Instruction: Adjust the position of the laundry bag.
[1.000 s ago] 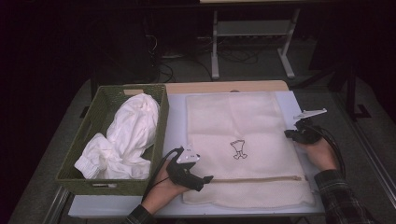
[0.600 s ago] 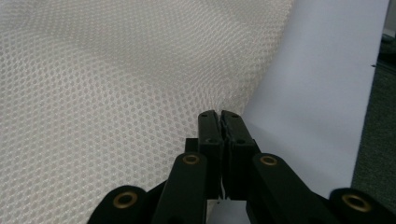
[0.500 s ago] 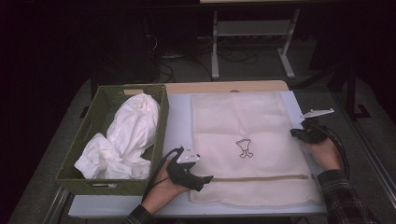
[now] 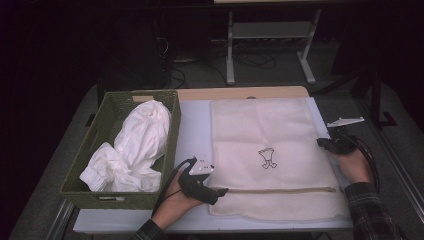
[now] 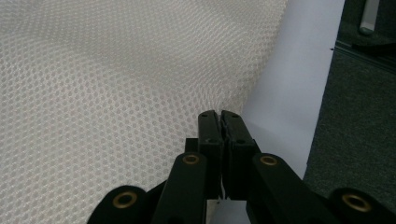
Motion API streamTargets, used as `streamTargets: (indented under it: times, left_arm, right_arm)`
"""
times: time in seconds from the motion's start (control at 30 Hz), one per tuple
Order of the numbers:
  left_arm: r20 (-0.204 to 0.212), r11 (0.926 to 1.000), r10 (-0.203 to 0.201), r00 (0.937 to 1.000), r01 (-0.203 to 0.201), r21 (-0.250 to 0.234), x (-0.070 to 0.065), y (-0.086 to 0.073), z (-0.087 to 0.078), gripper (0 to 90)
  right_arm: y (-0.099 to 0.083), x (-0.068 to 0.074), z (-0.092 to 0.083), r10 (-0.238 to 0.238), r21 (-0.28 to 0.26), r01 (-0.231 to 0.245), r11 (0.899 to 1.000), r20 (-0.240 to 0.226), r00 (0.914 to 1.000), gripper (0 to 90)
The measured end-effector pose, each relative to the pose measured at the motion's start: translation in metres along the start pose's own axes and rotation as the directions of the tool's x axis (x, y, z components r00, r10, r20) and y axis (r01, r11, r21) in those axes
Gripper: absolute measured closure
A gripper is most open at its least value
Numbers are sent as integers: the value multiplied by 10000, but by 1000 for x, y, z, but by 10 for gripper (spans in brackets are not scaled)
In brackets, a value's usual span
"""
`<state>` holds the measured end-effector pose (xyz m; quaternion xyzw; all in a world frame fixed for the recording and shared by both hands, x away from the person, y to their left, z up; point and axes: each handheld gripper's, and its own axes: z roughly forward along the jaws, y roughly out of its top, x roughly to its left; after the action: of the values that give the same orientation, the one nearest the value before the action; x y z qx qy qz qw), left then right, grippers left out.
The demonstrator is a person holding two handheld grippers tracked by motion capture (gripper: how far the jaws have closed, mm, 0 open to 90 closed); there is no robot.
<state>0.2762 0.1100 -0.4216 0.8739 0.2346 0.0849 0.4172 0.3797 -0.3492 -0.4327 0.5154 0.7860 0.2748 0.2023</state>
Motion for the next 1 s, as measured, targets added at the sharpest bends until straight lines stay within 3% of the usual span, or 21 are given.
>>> streamTargets:
  times: [0.87, 1.0]
  left_arm:
    - [8, 10000, 25, 10000, -25, 62, 0, 0, 1, 127]
    - [7, 10000, 42, 10000, -42, 81, 0, 0, 1, 128]
  right_arm:
    - [-9, -14, -4, 156, 176, -168, 9997, 668, 9976, 849]
    - [-9, -15, -7, 266, 9, -267, 9996, 527, 9983, 688]
